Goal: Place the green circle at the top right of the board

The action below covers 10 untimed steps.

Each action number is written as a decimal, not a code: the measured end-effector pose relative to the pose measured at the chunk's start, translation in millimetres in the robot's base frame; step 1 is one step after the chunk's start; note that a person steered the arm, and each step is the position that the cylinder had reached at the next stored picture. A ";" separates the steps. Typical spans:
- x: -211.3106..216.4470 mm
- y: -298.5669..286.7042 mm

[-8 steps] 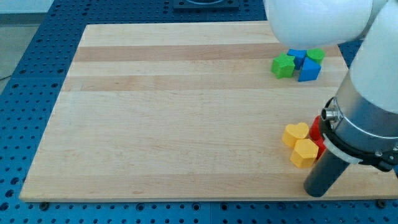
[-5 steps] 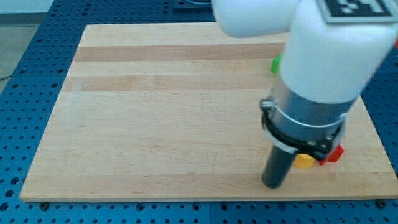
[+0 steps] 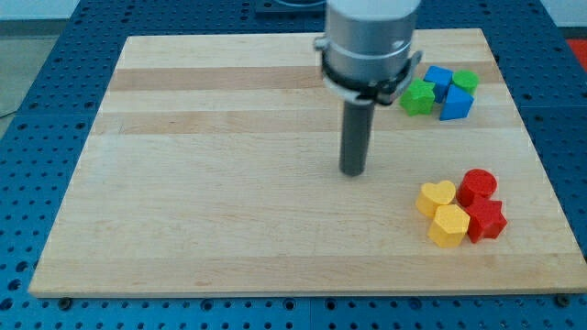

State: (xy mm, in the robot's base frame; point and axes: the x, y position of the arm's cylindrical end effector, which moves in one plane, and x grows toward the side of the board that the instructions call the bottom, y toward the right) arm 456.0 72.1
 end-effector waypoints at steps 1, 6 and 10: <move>-12.2 49.2; -102.7 161.2; -156.5 201.1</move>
State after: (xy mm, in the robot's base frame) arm 299.5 273.2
